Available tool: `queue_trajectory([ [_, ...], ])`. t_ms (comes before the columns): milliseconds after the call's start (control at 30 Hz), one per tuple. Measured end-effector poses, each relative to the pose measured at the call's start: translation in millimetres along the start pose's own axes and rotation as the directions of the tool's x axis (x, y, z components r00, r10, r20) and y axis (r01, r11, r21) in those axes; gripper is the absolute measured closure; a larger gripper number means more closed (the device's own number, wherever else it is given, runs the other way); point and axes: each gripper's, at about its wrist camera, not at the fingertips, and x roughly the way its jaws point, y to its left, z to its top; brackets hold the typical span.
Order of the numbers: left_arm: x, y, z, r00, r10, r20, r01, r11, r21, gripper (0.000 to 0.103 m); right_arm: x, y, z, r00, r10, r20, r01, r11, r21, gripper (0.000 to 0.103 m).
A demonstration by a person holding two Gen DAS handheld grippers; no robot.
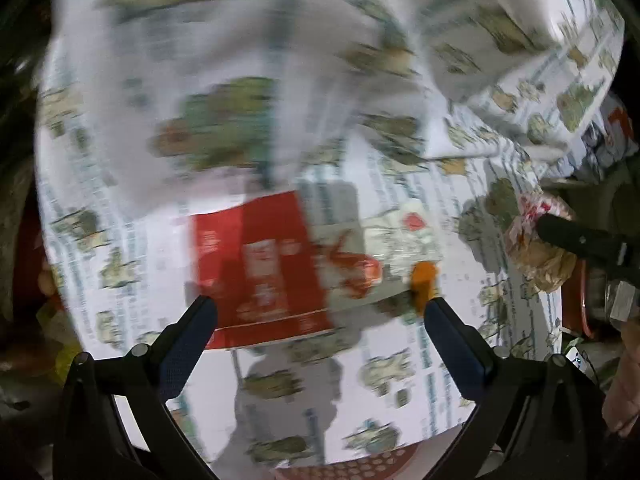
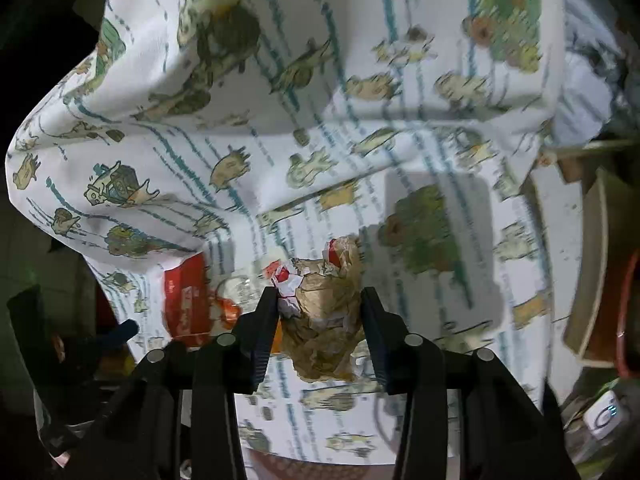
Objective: Collect trash
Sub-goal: 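Lower the right tool onto the crumpled brown tissue and close on it, then grasp the orange scrap with the left tool while the right tool holds the tissue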
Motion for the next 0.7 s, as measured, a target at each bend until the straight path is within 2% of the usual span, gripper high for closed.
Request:
queue_trajectory([
  [33,3.6,-8.8,1.2,1.0,0.0,0.001,0.0,1.0,0.011,0.003,-4.1,-4.8,0.5,1.0,-0.015,0.016,0.015,1.0,0.003,0.059],
  [100,10.3,-25.5,2.4,1.0,0.009,0.013,-0.01,0.999,0.03,0.013,-9.9,-13.7,0.0,0.999,-0.026,0.029,0.025,1.0,0.018,0.059],
  [167,17.3,-38.4,3.3,1.0,0.005,0.007,-0.005,0.999,0.041,0.028,-13.7,-28.2,0.0,1.0,-0.005,0.023,0.003,0.997,0.074,0.059],
  [300,29.5,-53.6,3.0,0.999,-0.049,-0.021,0.05,0.997,0.055,0.043,-20.0,-48.8,0.6,0.998,0.045,0.033,-0.049,0.988,0.149,0.059],
  [367,36.2,-58.1,1.8,0.996,-0.083,-0.044,0.085,0.995,0.059,0.063,-24.2,-53.6,0.9,0.999,0.006,0.053,-0.014,0.988,0.153,0.059],
  [433,39.8,-60.3,0.4,0.99,-0.133,-0.046,0.136,0.989,0.054,0.074,-25.7,-57.7,1.6,0.998,-0.024,0.059,0.014,0.987,0.16,0.059],
  [533,48.0,-60.2,-0.3,0.983,-0.158,-0.092,0.162,0.986,0.033,0.074,-25.0,-64.8,2.8,0.999,0.033,0.027,-0.036,0.987,0.158,0.059],
  [633,53.8,-55.0,-1.1,0.98,-0.171,-0.102,0.171,0.985,-0.006,0.074,-30.0,-61.8,-0.1,0.999,0.021,0.04,-0.026,0.993,0.118,0.059],
  [700,57.5,-56.7,-1.1,0.981,-0.16,-0.11,0.162,0.987,0.005,0.074,-32.4,-58.1,-1.6,0.999,0.016,0.048,-0.02,0.996,0.087,0.059],
])
